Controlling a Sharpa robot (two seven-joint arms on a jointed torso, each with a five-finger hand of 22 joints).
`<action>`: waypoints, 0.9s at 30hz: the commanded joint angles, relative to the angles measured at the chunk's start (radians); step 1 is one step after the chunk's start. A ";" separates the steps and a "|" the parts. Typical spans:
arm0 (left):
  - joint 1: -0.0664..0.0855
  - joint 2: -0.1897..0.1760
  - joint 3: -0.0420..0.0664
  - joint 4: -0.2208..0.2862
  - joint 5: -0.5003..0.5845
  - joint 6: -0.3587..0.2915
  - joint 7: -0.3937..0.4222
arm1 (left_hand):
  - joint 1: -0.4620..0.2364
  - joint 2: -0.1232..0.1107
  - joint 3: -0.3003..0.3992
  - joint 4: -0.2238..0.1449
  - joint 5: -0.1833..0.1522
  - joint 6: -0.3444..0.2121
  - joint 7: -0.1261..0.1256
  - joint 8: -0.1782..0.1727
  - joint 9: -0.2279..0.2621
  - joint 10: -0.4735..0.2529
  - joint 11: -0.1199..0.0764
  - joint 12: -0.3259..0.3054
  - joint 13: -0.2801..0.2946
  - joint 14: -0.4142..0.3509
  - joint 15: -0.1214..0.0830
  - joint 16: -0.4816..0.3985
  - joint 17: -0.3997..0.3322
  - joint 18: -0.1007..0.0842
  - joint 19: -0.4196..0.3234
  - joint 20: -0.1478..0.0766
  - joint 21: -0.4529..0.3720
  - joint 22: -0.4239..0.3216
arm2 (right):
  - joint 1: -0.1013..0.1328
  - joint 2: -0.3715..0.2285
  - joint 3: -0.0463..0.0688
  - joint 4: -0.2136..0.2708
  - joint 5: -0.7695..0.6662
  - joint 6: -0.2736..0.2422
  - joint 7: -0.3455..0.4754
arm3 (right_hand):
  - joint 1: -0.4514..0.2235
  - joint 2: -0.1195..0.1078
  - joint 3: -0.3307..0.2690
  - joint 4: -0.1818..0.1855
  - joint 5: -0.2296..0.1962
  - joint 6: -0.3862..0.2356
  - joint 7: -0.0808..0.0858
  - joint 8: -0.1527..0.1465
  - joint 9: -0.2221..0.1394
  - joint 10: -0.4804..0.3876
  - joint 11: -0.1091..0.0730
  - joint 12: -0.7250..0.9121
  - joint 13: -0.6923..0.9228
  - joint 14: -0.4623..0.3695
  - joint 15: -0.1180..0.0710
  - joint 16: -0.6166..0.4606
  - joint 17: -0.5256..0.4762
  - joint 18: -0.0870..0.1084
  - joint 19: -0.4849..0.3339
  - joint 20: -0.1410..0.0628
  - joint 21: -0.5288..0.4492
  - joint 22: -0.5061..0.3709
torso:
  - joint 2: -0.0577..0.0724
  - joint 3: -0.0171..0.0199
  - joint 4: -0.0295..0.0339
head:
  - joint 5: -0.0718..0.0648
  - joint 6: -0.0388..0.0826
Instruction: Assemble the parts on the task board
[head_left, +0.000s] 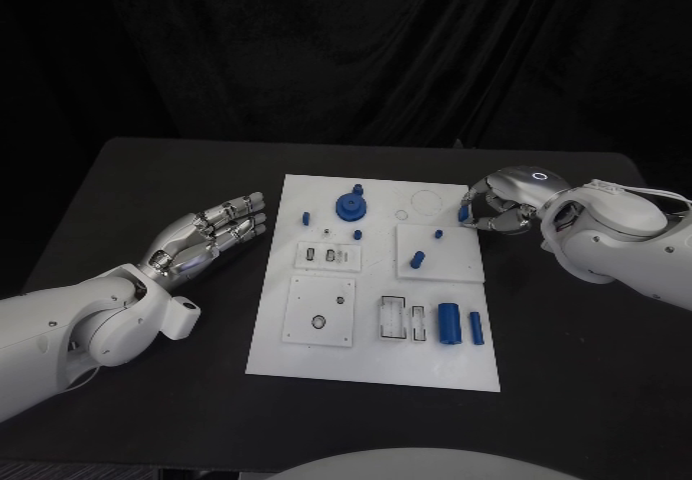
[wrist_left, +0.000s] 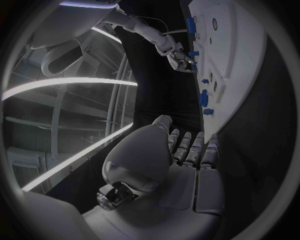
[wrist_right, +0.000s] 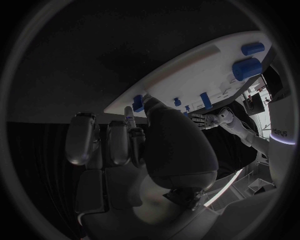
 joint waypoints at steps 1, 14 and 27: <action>-0.002 0.002 0.001 0.001 0.001 0.013 0.202 | -0.003 -0.010 0.006 -0.001 0.003 0.002 0.007 0.003 0.001 -0.002 0.007 0.007 0.000 0.000 0.008 0.003 0.000 0.000 0.001 0.007 -0.001 0.001 | -0.004 0.005 0.000 -0.005 -0.003 0.006 -0.015 | 0.002 0.008 0.000 -0.002 0.004 -0.001 0.003 -0.002 0.001 0.088 0.004 -0.003 0.243 0.064 0.000 -0.003 0.138 0.008 -0.007 0.001 -0.005 0.128 | 0.000 0.0002 -0.0013 | 0.003 -0.002; -0.004 0.003 0.001 -0.003 0.001 0.016 0.199 | -0.004 -0.010 0.008 -0.003 0.003 0.000 0.008 0.003 0.000 -0.002 0.008 0.007 0.000 0.000 0.008 0.003 0.000 0.000 0.001 0.007 -0.001 0.001 | -0.006 0.027 0.001 -0.026 -0.003 0.025 -0.014 | 0.024 0.023 0.007 -0.017 0.041 0.041 0.002 0.018 0.012 0.086 0.003 -0.004 0.241 0.064 0.000 -0.009 0.135 0.010 -0.008 0.002 -0.016 0.127 | 0.001 0.0002 -0.0001 | 0.002 -0.006; -0.005 0.007 0.001 -0.010 0.001 0.021 0.194 | -0.004 -0.011 0.010 -0.004 0.003 -0.002 0.007 0.002 0.000 -0.003 0.008 0.008 0.000 0.000 0.009 0.003 0.000 0.000 0.000 0.007 -0.002 0.001 | -0.007 0.036 0.001 -0.031 -0.003 0.024 -0.013 | 0.046 0.039 0.006 -0.045 0.074 0.144 -0.009 0.081 0.067 0.086 -0.005 -0.005 0.241 0.064 -0.006 -0.011 0.133 0.010 -0.005 -0.004 -0.023 0.129 | 0.000 0.0000 0.0002 | 0.003 -0.010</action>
